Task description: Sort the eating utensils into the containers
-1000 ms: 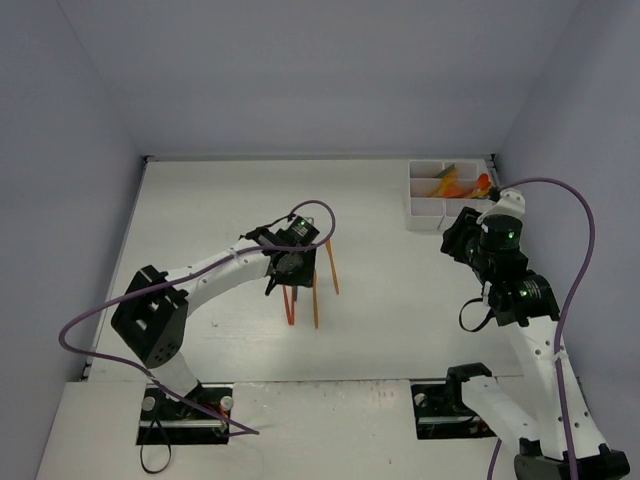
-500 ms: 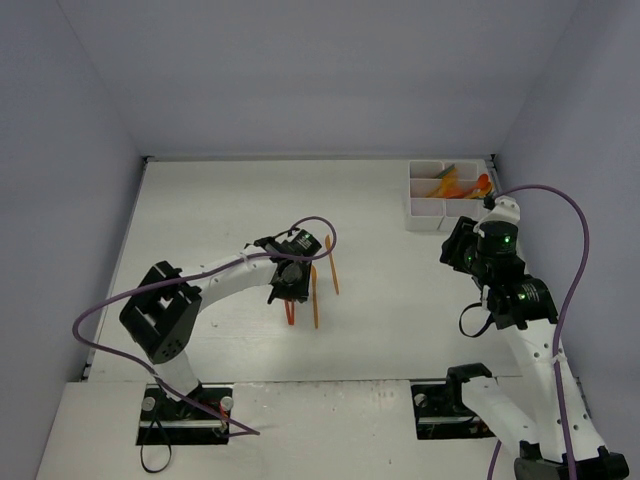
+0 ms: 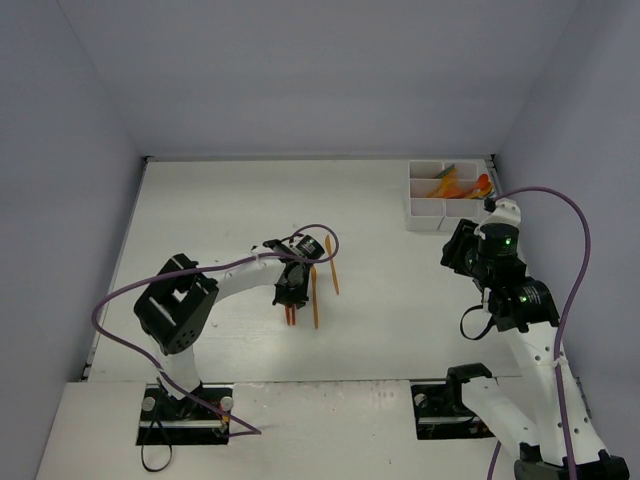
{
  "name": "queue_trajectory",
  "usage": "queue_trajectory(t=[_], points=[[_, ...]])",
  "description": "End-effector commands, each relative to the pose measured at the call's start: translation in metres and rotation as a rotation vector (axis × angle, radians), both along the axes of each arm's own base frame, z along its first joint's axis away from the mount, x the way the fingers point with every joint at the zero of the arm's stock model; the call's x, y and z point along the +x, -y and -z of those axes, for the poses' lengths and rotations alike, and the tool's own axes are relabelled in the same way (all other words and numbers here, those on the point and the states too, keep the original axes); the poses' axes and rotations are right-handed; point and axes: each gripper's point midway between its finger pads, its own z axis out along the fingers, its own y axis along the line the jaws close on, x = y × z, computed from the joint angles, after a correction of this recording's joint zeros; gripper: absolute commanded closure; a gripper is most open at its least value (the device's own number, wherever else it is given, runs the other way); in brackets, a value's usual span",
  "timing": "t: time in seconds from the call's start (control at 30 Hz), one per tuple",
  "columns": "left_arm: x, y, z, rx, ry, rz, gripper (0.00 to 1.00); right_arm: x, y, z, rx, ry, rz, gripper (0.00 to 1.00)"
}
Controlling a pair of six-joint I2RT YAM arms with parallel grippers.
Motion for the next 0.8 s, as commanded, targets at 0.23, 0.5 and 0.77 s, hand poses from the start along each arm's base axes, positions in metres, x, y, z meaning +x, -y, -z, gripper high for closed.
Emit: queue_trajectory(t=[0.23, 0.5, 0.77], points=[[0.014, -0.009, 0.006, 0.040, 0.017, -0.008, 0.80, 0.009, 0.004, -0.010, -0.014, 0.032, 0.014, 0.59], [0.024, -0.028, 0.009, 0.075, 0.009, -0.025, 0.89, 0.012, 0.004, -0.008, -0.019, 0.022, 0.015, 0.59], [0.033, -0.019, -0.005, 0.034, 0.037, -0.001, 1.00, 0.014, 0.002, -0.018, -0.019, 0.042, 0.001, 0.59]])
